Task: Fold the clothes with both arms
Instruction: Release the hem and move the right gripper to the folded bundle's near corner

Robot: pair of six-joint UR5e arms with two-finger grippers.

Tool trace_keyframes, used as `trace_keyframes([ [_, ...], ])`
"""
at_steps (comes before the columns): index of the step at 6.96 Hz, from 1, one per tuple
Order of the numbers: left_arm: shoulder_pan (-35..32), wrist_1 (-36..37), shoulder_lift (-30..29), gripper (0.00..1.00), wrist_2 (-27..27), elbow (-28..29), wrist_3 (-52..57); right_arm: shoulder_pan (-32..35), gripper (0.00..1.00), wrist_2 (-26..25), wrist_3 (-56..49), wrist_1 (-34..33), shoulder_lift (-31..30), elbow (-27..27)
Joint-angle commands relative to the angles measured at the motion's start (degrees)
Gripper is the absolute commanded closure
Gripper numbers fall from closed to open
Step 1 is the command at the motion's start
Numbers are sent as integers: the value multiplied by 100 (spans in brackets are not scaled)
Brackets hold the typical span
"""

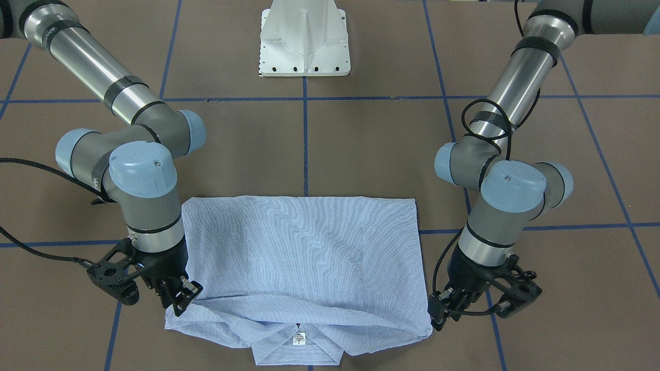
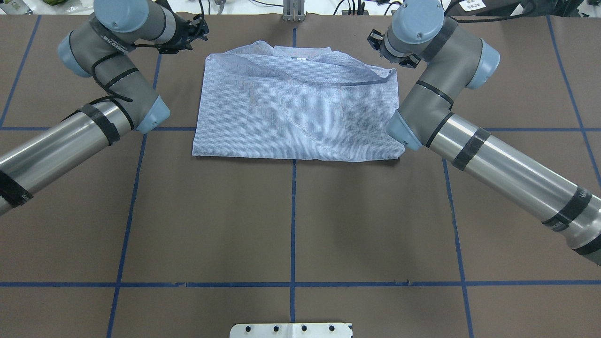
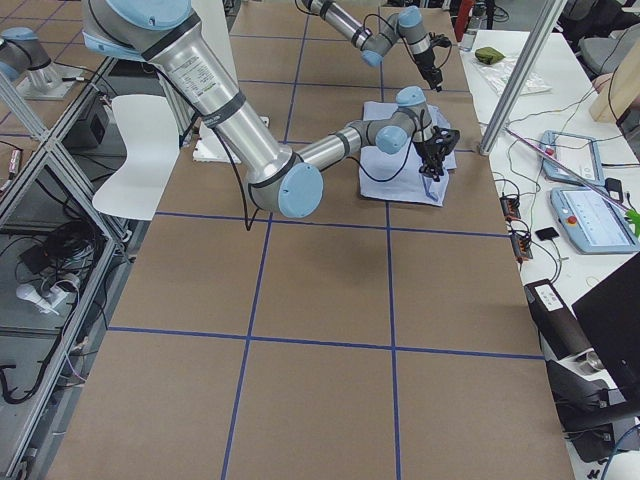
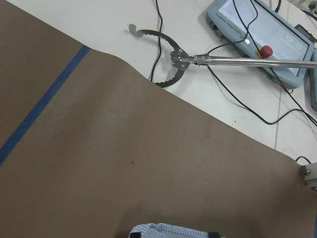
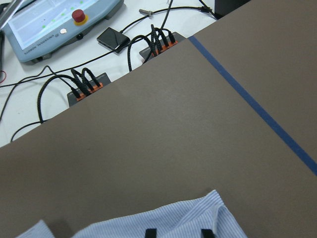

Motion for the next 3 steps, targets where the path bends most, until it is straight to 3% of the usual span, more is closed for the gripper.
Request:
trace_keyframes([
  [1, -16, -189, 427, 45, -7, -424, 105, -206, 0, 354, 318, -211, -961, 1726],
  [2, -16, -197, 445, 45, -7, -434, 113, -731, 0, 190, 660, -196, -1702, 2531],
  [3, -16, -197, 463, 45, -7, -469, 140, -1371, 0, -429, 1124, -169, -1918, 2669],
])
